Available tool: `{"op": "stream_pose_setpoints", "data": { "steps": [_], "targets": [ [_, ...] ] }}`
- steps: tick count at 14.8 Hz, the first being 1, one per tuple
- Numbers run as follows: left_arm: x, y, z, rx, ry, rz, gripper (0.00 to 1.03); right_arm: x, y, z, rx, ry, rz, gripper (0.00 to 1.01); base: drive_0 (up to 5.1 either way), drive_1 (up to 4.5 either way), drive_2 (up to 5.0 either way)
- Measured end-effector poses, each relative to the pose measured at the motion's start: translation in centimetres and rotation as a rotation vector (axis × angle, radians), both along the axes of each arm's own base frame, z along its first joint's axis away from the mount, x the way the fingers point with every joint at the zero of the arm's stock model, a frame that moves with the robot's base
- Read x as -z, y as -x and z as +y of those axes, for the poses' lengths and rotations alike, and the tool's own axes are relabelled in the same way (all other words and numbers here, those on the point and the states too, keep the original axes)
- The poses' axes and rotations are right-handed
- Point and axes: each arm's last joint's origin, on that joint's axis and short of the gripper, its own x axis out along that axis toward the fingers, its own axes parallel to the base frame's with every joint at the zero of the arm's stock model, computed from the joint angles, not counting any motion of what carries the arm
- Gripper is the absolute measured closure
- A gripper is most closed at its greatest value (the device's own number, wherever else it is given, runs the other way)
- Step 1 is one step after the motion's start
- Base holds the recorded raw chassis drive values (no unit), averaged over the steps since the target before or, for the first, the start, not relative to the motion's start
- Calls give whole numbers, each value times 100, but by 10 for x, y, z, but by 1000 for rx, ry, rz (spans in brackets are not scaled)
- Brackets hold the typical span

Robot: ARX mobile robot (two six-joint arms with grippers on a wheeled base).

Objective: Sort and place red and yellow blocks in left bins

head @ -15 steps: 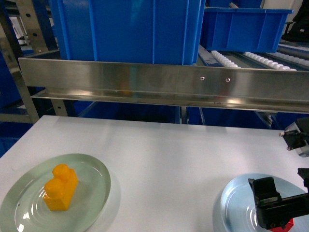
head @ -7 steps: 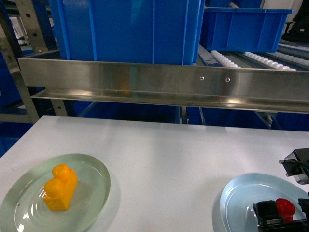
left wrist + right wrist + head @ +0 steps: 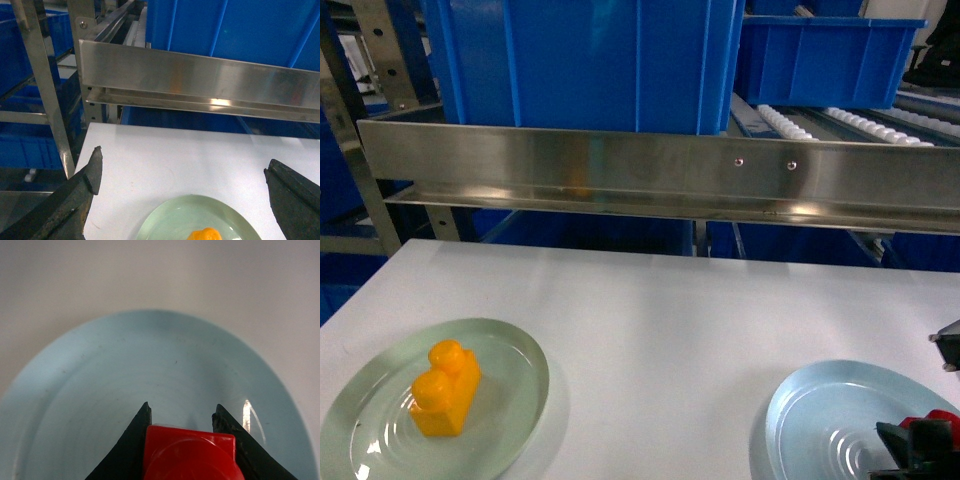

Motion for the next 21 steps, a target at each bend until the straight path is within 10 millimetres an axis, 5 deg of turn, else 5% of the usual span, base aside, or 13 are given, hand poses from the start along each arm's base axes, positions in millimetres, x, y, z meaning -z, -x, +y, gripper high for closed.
{"op": "stream_pose_setpoints", "data": {
  "steps": [12, 16, 21],
  "targets": [
    [0, 0, 0, 0, 0, 0, 5, -123, 94, -36, 22, 53, -398, 72, 0, 0, 0],
    [2, -2, -3, 7, -16, 6, 5, -130, 106, -34, 20, 69, -444, 72, 0, 0, 0],
    [46, -38, -39, 44, -52, 178, 5, -130, 106, -34, 22, 70, -441, 72, 0, 0, 0]
  ]
}}
